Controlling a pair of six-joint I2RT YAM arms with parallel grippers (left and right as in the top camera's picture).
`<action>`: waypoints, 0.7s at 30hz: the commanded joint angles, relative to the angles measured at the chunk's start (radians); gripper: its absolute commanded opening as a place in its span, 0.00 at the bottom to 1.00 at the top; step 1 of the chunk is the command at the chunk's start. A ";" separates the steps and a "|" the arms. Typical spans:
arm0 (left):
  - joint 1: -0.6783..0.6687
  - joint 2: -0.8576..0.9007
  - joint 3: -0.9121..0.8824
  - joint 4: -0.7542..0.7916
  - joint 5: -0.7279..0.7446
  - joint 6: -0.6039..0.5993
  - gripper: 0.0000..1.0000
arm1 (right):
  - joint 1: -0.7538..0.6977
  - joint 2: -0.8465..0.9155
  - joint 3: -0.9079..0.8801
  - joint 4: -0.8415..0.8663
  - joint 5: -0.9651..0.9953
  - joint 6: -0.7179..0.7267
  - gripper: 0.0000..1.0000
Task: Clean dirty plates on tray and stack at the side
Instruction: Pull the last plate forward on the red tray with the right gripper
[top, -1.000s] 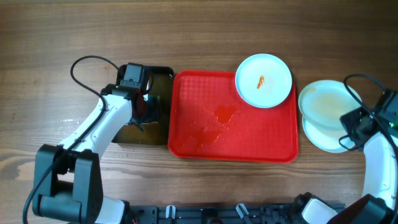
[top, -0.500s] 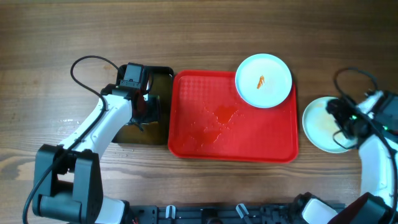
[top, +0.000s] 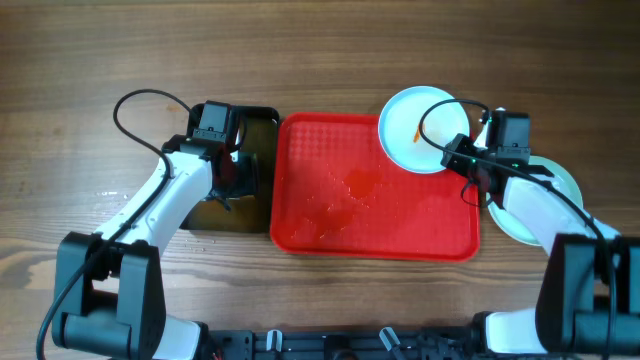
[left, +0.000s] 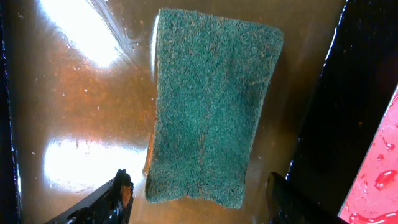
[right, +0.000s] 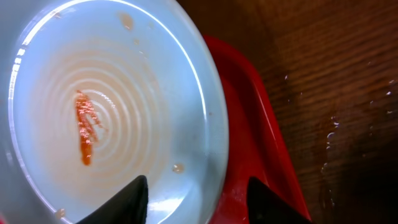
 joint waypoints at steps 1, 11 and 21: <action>0.001 -0.007 0.000 0.000 0.008 -0.009 0.66 | 0.006 0.061 0.002 0.010 -0.042 0.042 0.30; 0.001 -0.007 0.000 0.008 0.008 -0.009 0.67 | 0.094 -0.020 0.003 -0.104 -0.245 -0.040 0.05; 0.001 -0.005 0.000 0.088 0.007 -0.008 0.72 | 0.370 -0.026 0.002 -0.228 0.037 0.019 0.04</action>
